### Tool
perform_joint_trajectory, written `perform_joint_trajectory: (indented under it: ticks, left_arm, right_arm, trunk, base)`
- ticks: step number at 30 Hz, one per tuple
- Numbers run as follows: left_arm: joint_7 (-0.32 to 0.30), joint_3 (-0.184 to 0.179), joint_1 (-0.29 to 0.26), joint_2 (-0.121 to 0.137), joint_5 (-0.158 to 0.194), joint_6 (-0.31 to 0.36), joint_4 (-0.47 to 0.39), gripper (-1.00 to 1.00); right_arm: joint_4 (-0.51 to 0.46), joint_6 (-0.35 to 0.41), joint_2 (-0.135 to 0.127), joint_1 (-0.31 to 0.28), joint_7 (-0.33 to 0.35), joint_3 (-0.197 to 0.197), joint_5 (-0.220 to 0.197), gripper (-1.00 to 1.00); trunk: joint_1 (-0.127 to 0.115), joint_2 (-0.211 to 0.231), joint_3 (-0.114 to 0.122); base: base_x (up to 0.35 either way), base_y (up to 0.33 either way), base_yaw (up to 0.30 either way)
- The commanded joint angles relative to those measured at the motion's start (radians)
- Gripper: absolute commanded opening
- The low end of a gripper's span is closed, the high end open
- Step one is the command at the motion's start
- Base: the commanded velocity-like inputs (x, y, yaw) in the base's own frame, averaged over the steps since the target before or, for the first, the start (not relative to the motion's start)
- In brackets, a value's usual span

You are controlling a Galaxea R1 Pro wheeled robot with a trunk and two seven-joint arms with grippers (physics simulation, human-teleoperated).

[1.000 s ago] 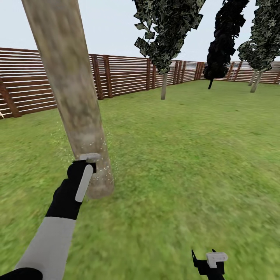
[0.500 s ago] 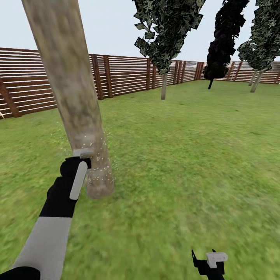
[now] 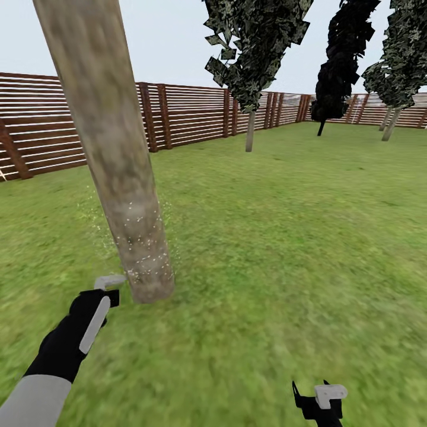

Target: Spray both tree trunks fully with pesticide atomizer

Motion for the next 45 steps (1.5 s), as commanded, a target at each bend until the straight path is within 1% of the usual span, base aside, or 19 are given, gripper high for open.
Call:
perform_joint_trajectory:
  ticks: [1,2,4,6,8,10,11,12,14,18,20,22,25,26,32,39,40,42,45]
  left_arm:
    - [-0.055,-0.003,0.003,-0.001,-0.011,-0.034,0.054,-1.0]
    - [-0.102,-0.004,0.01,0.0,-0.014,-0.05,0.083,-1.0]
    - [-0.139,-0.026,0.049,0.0,-0.016,-0.111,0.099,-1.0]
    - [-0.192,-0.083,0.094,0.006,-0.017,-0.173,0.103,-1.0]
    - [-0.29,-0.135,0.127,0.008,-0.061,-0.187,0.104,-1.0]
    - [-0.471,-0.206,0.168,0.009,-0.237,-0.243,0.121,-1.0]
    - [-0.568,-0.221,0.185,0.008,-0.324,-0.321,0.15,-1.0]
    - [-0.726,-0.231,0.198,0.007,-0.44,-0.429,0.222,-1.0]
    - [-0.952,-0.235,0.205,0.008,-0.599,-0.563,0.347,-1.0]
    - [-1.21,-0.235,0.206,0.005,-0.778,-0.814,0.532,-1.0]
    - [-1.31,-0.235,0.206,0.003,-0.837,-0.888,0.59,-1.0]
    - [-1.405,-0.234,0.205,0.006,-0.856,-0.904,0.602,-1.0]
    - [-1.387,-0.218,0.188,-0.011,-0.865,-0.886,0.619,-1.0]
    - [-1.381,-0.223,0.187,-0.005,-0.859,-0.891,0.615,-1.0]
    - [-1.348,-0.191,0.215,0.025,-0.843,-0.901,0.592,-1.0]
    - [-1.308,-0.175,0.175,0.013,-0.839,-0.871,0.619,-1.0]
    - [-1.308,-0.176,0.044,0.005,-0.841,-0.761,0.62,-1.0]
    - [-1.309,-0.178,0.008,-0.007,-0.844,-0.719,0.62,-1.0]
    - [-1.31,-0.183,-0.063,-0.055,-0.848,-0.679,0.652,-1.0]
  right_arm:
    - [0.0,0.0,0.0,0.0,0.0,0.0,0.0,1.0]
    - [0.0,0.0,0.0,0.0,0.0,0.0,0.0,1.0]
    - [0.0,0.0,0.0,0.0,0.0,0.0,0.0,1.0]
    - [0.0,0.0,0.0,0.0,0.0,0.0,0.0,1.0]
    - [0.0,0.0,0.0,0.0,0.001,0.0,0.0,1.0]
    - [0.0,0.0,0.0,0.0,0.004,0.001,0.001,1.0]
    - [0.0,0.0,0.0,0.0,0.005,0.001,0.001,1.0]
    - [0.0,0.001,0.0,0.0,0.006,0.001,0.001,1.0]
    - [0.0,0.001,0.0,0.0,0.007,0.001,0.001,1.0]
    - [-0.002,0.003,0.0,0.0,0.033,0.012,0.002,1.0]
    - [-0.007,0.003,0.0,0.0,0.135,0.036,0.0,1.0]
    - [-0.035,0.003,0.0,-0.001,0.268,0.044,0.0,1.0]
    - [-0.051,0.019,0.017,-0.018,0.283,0.062,0.015,1.0]
    - [-0.057,0.025,0.022,-0.024,0.288,0.068,0.009,1.0]
    - [-0.029,-0.002,0.008,0.01,0.254,0.033,-0.015,1.0]
    - [-0.055,-0.015,0.012,-0.001,0.215,-0.004,-0.017,1.0]
    - [-0.164,-0.014,0.013,-0.009,0.21,-0.002,-0.016,1.0]
    - [-0.187,-0.014,0.015,-0.029,0.212,0.0,-0.014,1.0]
    - [-0.192,0.018,0.016,-0.104,0.215,0.002,-0.011,1.0]
  trunk:
    - [0.0,0.0,0.0]
    - [0.0,0.0,0.0]
    - [0.0,0.0,0.0]
    - [0.0,0.0,0.0]
    - [0.0,0.0,0.0]
    - [0.0,0.0,0.0]
    - [0.0,0.0,0.0]
    - [0.0,0.0,0.0]
    - [0.0,0.0,0.0]
    - [0.0,0.0,0.0]
    - [0.0,0.0,0.0]
    - [0.0,0.0,0.0]
    - [0.0,0.0,0.0]
    - [0.0,0.0,0.0]
    - [0.0,0.0,0.0]
    - [0.0,0.0,0.0]
    - [0.0,0.0,0.0]
    - [0.0,0.0,0.0]
    - [0.0,0.0,0.0]
  base:
    - [0.0,0.0,0.0]
    - [-0.021,0.0,0.0]
    - [-0.214,0.06,0.0]
    - [-0.294,0.09,0.0]
    - [-0.312,0.096,0.0]
    - [-0.314,0.097,0.0]
    - [-0.314,0.097,0.0]
    - [-0.314,0.094,0.0]
    - [-0.314,0.091,0.0]
    - [-0.29,0.059,0.0]
    - [-0.068,0.007,0.0]
    - [-0.014,0.001,0.0]
    - [0.0,0.0,0.0]
    - [0.0,0.0,0.0]
    - [0.0,0.0,0.0]
    - [0.0,0.0,0.0]
    - [0.0,0.0,0.0]
    - [0.0,0.0,0.0]
    - [0.0,0.0,0.0]
